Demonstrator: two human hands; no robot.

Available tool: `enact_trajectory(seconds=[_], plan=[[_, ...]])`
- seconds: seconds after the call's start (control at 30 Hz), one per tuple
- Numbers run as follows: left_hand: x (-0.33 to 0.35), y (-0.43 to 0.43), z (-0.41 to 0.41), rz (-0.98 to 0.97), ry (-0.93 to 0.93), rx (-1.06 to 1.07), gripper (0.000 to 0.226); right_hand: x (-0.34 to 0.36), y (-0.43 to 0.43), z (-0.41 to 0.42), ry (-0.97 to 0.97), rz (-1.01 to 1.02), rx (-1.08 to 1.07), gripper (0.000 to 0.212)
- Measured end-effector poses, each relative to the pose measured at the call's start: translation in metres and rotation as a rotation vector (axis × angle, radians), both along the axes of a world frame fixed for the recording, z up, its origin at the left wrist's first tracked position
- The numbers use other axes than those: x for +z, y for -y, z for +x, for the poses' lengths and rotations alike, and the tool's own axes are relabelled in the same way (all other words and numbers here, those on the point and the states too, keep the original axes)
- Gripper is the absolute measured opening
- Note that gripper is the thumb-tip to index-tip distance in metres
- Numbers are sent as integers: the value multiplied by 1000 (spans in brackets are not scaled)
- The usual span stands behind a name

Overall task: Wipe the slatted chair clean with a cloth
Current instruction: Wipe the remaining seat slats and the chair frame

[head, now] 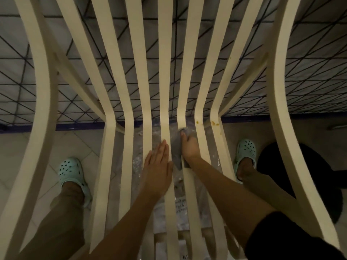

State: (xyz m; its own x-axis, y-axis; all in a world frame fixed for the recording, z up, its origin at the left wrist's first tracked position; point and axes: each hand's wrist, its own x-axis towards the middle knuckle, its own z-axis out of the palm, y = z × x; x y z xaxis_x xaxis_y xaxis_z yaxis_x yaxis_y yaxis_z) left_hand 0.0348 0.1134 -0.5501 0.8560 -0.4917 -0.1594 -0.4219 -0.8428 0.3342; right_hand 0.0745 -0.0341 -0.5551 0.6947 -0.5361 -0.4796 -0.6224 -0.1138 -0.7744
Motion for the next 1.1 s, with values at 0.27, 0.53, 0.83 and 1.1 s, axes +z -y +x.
enact_trajectory(seconds=[0.27,0.53,0.83,1.1], plan=[[6,-2,1,-13,-44,3,68,1,13,51,4,-41,63,43],[4,-2,1,-19,-14,20,63,-8,17,57,24,-1,69,29],[4,-2,1,5,-27,5,60,-4,10,52,24,-78,39,46],[9,-2,-6,63,1,4,58,5,-5,-10,-57,-18,80,41]])
